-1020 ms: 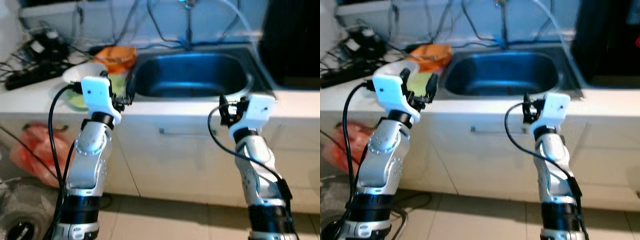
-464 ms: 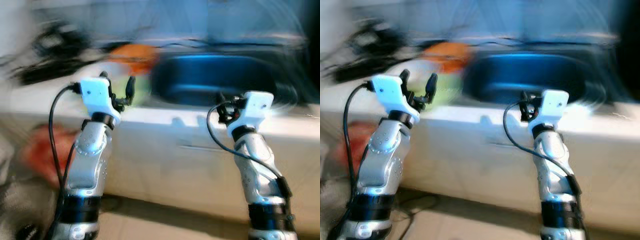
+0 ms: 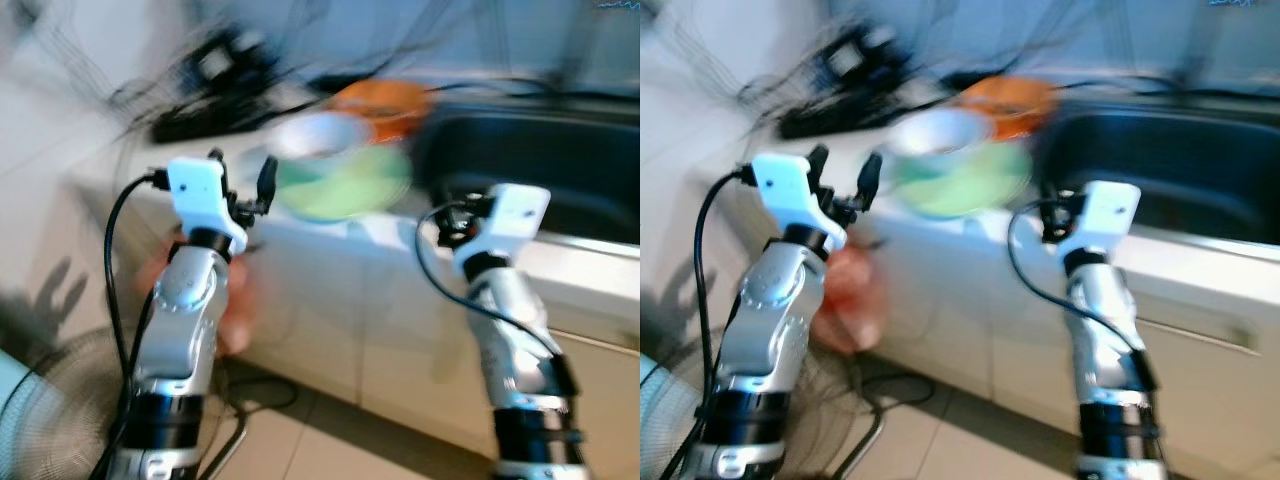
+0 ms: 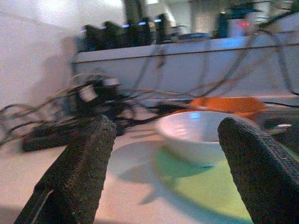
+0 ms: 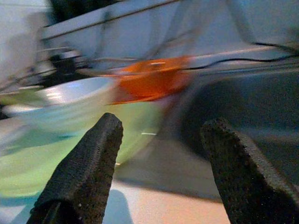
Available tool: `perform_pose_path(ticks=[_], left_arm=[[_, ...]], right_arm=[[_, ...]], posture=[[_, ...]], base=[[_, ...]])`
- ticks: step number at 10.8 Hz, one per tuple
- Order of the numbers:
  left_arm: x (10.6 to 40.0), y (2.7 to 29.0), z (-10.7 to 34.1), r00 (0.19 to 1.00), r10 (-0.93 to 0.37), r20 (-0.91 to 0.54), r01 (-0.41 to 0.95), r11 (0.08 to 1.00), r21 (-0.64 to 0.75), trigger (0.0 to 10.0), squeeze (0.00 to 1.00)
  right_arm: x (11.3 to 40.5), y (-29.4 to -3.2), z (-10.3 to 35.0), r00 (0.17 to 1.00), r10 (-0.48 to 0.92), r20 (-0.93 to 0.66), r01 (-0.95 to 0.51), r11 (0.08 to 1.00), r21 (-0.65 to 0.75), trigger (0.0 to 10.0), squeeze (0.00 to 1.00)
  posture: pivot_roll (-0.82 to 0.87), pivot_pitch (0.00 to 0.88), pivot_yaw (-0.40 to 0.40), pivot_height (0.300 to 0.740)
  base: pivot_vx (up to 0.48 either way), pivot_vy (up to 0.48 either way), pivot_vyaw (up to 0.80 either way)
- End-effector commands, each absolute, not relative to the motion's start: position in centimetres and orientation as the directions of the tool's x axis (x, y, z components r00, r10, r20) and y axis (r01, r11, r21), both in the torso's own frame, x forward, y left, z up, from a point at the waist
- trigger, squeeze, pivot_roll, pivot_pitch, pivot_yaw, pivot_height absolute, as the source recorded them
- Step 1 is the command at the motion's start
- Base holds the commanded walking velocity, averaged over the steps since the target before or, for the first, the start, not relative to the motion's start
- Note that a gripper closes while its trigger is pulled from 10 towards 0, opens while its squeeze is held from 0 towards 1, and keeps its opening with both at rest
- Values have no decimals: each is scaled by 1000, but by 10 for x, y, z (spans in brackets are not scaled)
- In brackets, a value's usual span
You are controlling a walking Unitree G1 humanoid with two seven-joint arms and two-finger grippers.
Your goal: Kitchen organization
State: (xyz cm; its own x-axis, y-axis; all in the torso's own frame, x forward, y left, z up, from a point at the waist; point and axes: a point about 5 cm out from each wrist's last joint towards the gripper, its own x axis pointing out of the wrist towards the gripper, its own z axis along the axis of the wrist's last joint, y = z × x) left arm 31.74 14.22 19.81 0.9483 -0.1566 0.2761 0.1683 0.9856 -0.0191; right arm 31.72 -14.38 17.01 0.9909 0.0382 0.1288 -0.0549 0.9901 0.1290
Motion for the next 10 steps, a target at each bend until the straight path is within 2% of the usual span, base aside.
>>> perform_pose_path(ticks=[1, 3, 5, 10], left_arm=[[318, 136, 197, 946, -186, 264, 200, 979, -26, 10000, 0], [320, 134, 196, 941, -213, 263, 228, 973, -26, 10000, 0], [322, 133, 197, 939, -220, 264, 234, 972, -23, 10000, 0], [325, 135, 195, 942, -215, 257, 231, 972, -32, 10000, 0]], right_arm=[[319, -145, 176, 988, 16, 153, -34, 993, 116, 10000, 0], [320, -146, 177, 988, 8, 157, -37, 982, 187, 10000, 0], [323, -146, 179, 987, 6, 162, -31, 988, 151, 10000, 0], [325, -143, 183, 983, 35, 181, -57, 991, 119, 10000, 0]], posture=[[38, 1, 100, 740], [41, 0, 104, 740], [35, 0, 108, 740], [39, 0, 100, 740]], base=[[0, 0, 0], [0, 0, 0], [0, 0, 0], [0, 0, -795]])
